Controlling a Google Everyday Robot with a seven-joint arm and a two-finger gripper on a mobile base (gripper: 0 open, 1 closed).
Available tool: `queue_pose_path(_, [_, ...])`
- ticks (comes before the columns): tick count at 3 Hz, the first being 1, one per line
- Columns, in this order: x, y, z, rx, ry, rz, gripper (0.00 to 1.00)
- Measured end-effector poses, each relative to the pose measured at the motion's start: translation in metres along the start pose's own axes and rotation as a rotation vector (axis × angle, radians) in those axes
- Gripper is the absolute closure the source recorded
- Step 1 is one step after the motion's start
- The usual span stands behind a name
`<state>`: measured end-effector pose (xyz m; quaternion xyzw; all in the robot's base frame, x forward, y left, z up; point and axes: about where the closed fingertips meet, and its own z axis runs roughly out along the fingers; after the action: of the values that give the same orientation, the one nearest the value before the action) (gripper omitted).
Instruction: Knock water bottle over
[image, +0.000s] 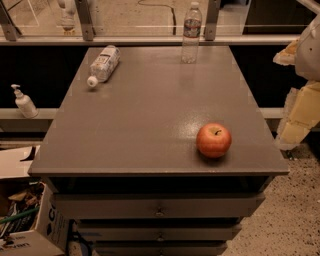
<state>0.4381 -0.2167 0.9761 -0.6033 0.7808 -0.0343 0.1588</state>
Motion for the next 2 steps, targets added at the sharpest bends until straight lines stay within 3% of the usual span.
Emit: queue_pose_path(2, [-0.0044,-0.0033,0.0021,0.0,-0.018,0.004,0.0])
